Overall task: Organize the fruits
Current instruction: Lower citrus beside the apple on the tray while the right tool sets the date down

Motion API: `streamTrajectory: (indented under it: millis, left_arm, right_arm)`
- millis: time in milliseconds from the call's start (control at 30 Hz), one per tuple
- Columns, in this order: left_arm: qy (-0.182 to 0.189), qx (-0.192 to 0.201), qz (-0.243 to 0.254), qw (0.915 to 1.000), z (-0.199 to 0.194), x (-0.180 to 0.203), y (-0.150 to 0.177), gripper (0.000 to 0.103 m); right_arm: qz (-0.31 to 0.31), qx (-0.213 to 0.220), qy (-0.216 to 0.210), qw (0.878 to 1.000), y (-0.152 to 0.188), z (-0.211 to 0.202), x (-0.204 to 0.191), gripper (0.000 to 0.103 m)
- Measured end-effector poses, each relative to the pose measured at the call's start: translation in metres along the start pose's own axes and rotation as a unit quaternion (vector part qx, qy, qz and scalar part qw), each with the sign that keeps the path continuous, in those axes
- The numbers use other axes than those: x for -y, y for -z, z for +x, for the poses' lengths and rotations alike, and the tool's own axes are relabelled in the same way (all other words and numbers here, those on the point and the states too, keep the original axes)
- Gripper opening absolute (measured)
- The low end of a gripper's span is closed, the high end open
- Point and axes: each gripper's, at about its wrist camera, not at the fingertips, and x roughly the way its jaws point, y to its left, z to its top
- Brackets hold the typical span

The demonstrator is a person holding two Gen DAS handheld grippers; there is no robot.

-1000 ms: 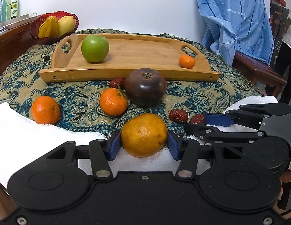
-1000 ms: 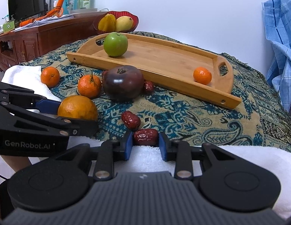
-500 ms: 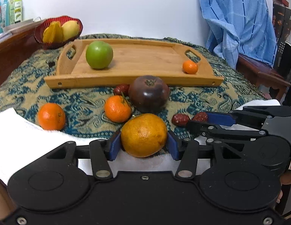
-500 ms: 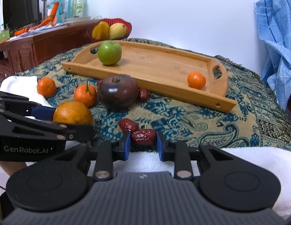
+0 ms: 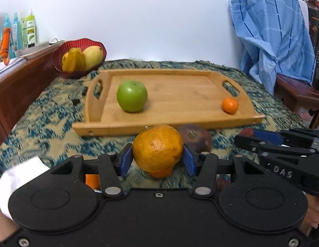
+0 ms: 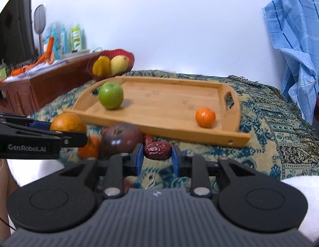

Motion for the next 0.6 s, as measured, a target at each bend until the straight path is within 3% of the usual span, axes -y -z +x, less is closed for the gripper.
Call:
streamTrajectory:
  millis: [400, 600]
  left_arm:
    - [-0.017, 0.008, -0.014, 0.9997, 0.021, -0.028, -0.033, 0.049]
    - [-0.014, 0.011, -0.033, 0.9993, 0.034, -0.043, -0.062, 0.049]
  right_arm:
    - [0.048, 0.012, 0.015, 0.999, -0.027, 0.020, 0.025, 0.033]
    - [0.070, 0.023, 0.022, 0.997, -0.056, 0.034, 0.047, 0.033]
